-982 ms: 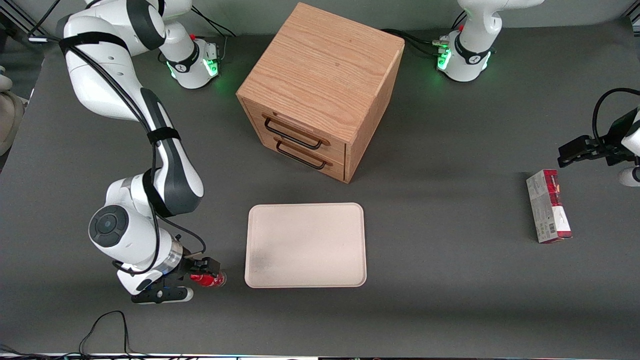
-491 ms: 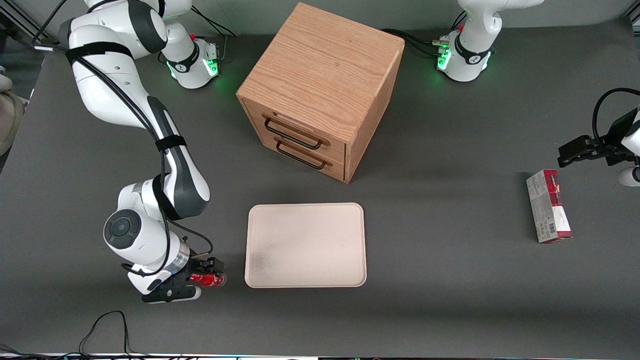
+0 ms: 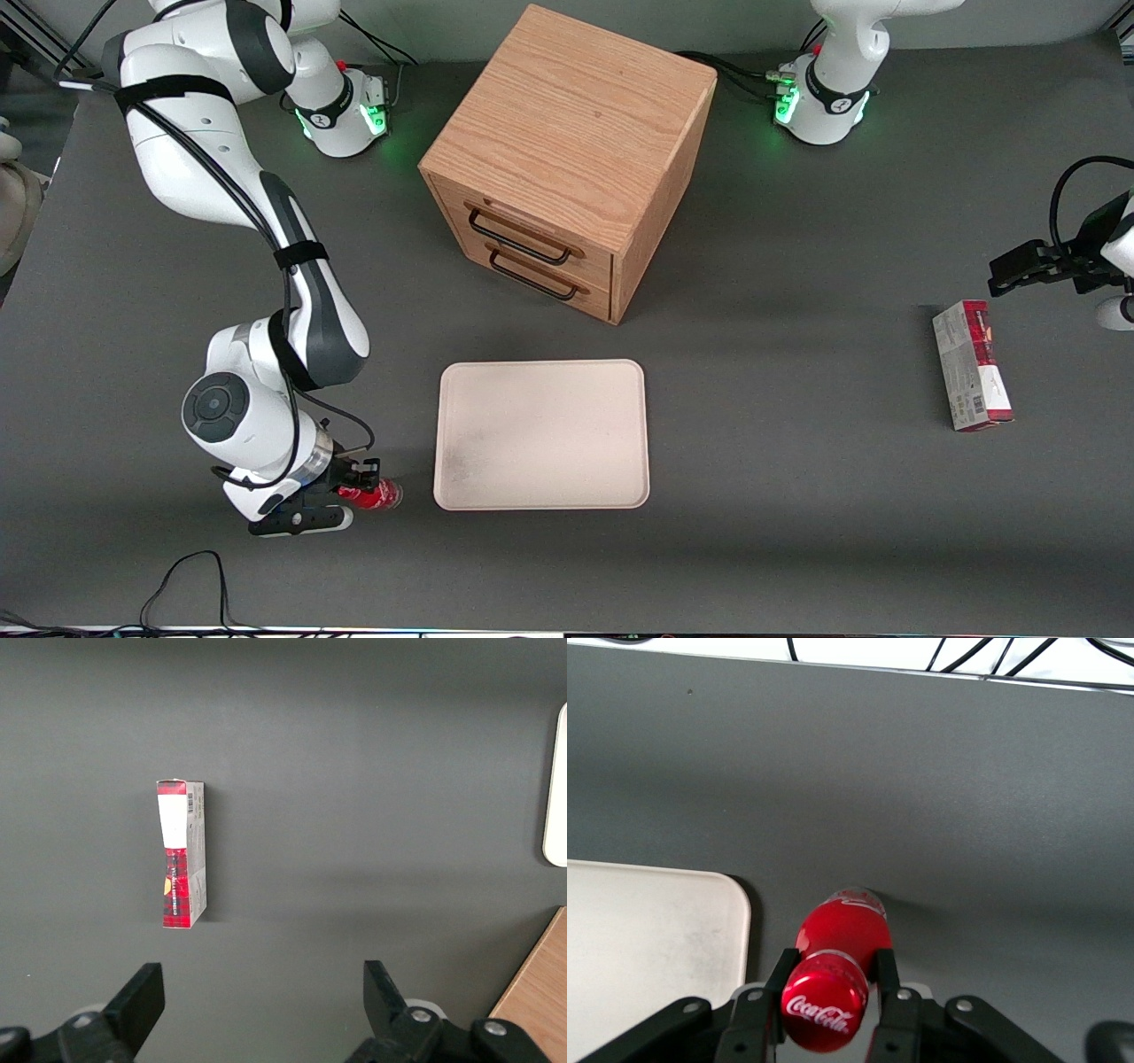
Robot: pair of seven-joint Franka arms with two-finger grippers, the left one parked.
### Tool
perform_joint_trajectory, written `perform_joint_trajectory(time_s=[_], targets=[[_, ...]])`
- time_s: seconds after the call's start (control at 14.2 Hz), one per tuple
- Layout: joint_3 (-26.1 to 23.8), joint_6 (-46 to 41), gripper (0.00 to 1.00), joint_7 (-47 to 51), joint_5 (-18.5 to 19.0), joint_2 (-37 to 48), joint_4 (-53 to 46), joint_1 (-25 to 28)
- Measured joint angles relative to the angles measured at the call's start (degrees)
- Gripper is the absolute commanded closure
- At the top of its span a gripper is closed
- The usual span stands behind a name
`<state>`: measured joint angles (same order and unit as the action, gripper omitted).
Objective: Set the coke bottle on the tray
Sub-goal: 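Close the right gripper around the red Coca-Cola bottle, then lift the bottle and carry it over the tray's edge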
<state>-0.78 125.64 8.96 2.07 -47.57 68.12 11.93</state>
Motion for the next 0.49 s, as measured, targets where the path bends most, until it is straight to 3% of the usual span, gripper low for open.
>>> perform_joint_trajectory(time_s=[0.49], targets=[[0.45, -7.70, 1.00, 0.41, 0.00, 4.92, -1.49, -0.10]])
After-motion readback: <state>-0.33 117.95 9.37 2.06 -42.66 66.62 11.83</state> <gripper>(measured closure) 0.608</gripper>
